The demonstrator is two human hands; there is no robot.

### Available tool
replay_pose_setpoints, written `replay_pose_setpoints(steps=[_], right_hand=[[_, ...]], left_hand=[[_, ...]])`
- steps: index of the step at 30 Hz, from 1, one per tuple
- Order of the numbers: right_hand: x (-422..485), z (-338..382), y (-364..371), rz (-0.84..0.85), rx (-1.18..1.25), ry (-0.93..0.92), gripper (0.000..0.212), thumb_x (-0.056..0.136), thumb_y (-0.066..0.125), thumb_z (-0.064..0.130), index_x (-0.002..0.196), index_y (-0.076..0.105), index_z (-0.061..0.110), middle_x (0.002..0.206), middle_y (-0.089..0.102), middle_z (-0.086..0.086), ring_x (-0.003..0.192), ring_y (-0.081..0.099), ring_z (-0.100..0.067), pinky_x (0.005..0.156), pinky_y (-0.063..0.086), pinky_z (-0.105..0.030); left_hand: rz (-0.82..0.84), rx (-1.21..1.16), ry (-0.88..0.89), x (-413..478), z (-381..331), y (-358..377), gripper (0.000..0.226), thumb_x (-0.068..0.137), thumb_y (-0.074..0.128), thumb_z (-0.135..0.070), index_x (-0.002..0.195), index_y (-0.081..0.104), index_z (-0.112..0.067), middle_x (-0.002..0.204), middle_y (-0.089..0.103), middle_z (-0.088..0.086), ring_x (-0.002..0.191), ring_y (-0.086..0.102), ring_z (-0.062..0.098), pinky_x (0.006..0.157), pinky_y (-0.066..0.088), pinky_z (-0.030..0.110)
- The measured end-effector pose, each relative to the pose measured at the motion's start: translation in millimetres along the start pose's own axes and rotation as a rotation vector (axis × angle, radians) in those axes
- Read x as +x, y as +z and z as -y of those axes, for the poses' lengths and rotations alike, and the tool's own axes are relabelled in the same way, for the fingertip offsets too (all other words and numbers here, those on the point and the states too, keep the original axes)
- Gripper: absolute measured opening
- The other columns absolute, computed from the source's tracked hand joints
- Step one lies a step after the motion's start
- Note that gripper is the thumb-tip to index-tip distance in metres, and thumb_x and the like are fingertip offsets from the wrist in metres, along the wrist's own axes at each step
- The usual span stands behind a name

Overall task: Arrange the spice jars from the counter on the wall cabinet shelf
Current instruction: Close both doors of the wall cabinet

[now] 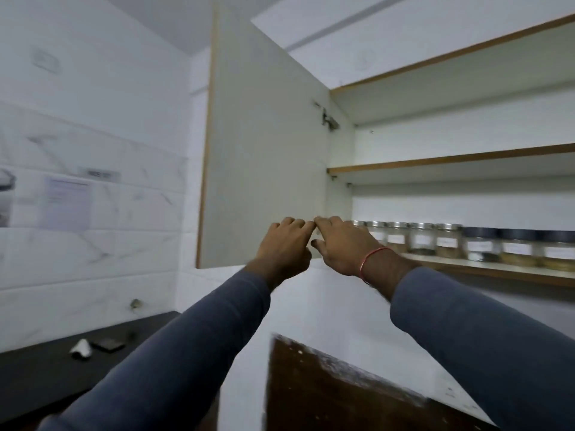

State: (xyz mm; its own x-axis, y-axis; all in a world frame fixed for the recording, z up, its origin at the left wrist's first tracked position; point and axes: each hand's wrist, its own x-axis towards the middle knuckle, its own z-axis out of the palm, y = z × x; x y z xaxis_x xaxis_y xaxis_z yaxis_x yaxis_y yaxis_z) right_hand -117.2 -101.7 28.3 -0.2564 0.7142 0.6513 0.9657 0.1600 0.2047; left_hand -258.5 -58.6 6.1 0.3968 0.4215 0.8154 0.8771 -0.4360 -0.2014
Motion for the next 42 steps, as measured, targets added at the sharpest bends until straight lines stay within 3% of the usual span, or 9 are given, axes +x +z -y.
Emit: replay_pose_setpoints(steps=[6, 9, 13, 17, 24, 29, 31, 36, 42], right_hand=[[60, 79, -11, 0.008, 0.108, -0.079, 0.052, 0.1, 0.034, 0.041, 0.149, 0.021, 0.028, 0.142, 0.042, -0.016, 0.124, 0.046, -0.037, 0.099, 0.038, -0.049], [83, 115, -14, 0.028, 0.203, -0.115, 0.053, 0.1, 0.035, 0.042, 0.149, 0.02, 0.032, 0.142, 0.041, -0.018, 0.123, 0.048, -0.038, 0.101, 0.04, -0.049], [105, 151, -11, 0.039, 0.387, -0.134, 0.053, 0.1, 0.038, 0.04, 0.149, 0.017, 0.045, 0.135, 0.044, -0.017, 0.117, 0.052, -0.038, 0.099, 0.044, -0.046], [117, 168, -3, 0.04, 0.403, -0.159, 0.059, 0.1, 0.042, 0.026, 0.148, 0.016, 0.047, 0.127, 0.047, -0.014, 0.11, 0.055, -0.034, 0.095, 0.048, -0.043], [114, 168, 5, 0.005, 0.403, -0.165, 0.051, 0.101, 0.037, 0.037, 0.149, 0.021, 0.039, 0.137, 0.041, -0.014, 0.116, 0.053, -0.036, 0.098, 0.046, -0.045], [103, 164, 3, 0.053, 0.427, -0.113, 0.061, 0.097, 0.04, 0.047, 0.151, 0.016, 0.03, 0.147, 0.035, -0.017, 0.126, 0.047, -0.038, 0.103, 0.042, -0.045], [100, 160, 3, 0.044, 0.467, -0.062, 0.067, 0.095, 0.04, 0.053, 0.15, 0.015, 0.025, 0.144, 0.038, -0.02, 0.125, 0.047, -0.039, 0.102, 0.041, -0.045], [91, 153, -4, -0.138, 0.674, 0.189, 0.084, 0.085, 0.049, 0.064, 0.144, 0.019, 0.011, 0.129, 0.052, -0.023, 0.118, 0.052, -0.04, 0.097, 0.043, -0.042], [59, 104, -23, -0.364, 0.587, 0.237, 0.042, 0.084, 0.059, 0.029, 0.118, 0.041, 0.012, 0.102, 0.063, -0.01, 0.092, 0.061, -0.03, 0.067, 0.042, -0.029]], left_hand=[[-0.036, 0.179, -0.277, -33, 88, -38, 0.08, 0.079, 0.06, -0.019, 0.147, 0.016, -0.018, 0.152, 0.026, 0.011, 0.142, 0.023, 0.032, 0.107, 0.034, 0.045], [-0.057, 0.063, -0.42, -43, 113, -48, 0.084, 0.081, 0.061, -0.018, 0.148, 0.011, -0.018, 0.155, 0.015, 0.017, 0.142, 0.018, 0.035, 0.108, 0.034, 0.046], [-0.102, -0.271, -0.494, -42, 135, -48, 0.086, 0.081, 0.063, -0.019, 0.149, 0.009, -0.017, 0.151, 0.027, 0.013, 0.137, 0.034, 0.03, 0.108, 0.039, 0.039], [-0.075, -0.568, -0.648, -36, 142, -47, 0.095, 0.084, 0.064, -0.018, 0.151, -0.003, -0.008, 0.134, 0.052, 0.019, 0.118, 0.056, 0.028, 0.084, 0.046, 0.026], [-0.017, -0.756, -0.802, -35, 150, -40, 0.066, 0.078, 0.066, -0.028, 0.132, 0.037, -0.005, 0.125, 0.046, 0.014, 0.111, 0.052, 0.028, 0.09, 0.053, 0.038], [-0.034, -0.834, -0.82, -38, 156, -33, 0.037, 0.067, 0.068, -0.019, 0.099, 0.058, -0.003, 0.096, 0.066, 0.01, 0.088, 0.064, 0.027, 0.077, 0.057, 0.042], [-0.041, -0.78, -0.768, -38, 151, -32, 0.028, 0.067, 0.068, -0.017, 0.088, 0.063, 0.001, 0.088, 0.068, 0.013, 0.08, 0.062, 0.027, 0.071, 0.056, 0.04], [-0.05, -0.615, -0.615, -38, 113, -32, 0.028, 0.073, 0.069, -0.025, 0.089, 0.064, -0.002, 0.085, 0.07, 0.007, 0.079, 0.066, 0.026, 0.069, 0.056, 0.039], [-0.208, -0.559, -0.573, -35, 26, -39, 0.021, 0.077, 0.064, -0.025, 0.094, 0.059, -0.013, 0.091, 0.067, 0.001, 0.074, 0.058, 0.02, 0.057, 0.042, 0.024]])
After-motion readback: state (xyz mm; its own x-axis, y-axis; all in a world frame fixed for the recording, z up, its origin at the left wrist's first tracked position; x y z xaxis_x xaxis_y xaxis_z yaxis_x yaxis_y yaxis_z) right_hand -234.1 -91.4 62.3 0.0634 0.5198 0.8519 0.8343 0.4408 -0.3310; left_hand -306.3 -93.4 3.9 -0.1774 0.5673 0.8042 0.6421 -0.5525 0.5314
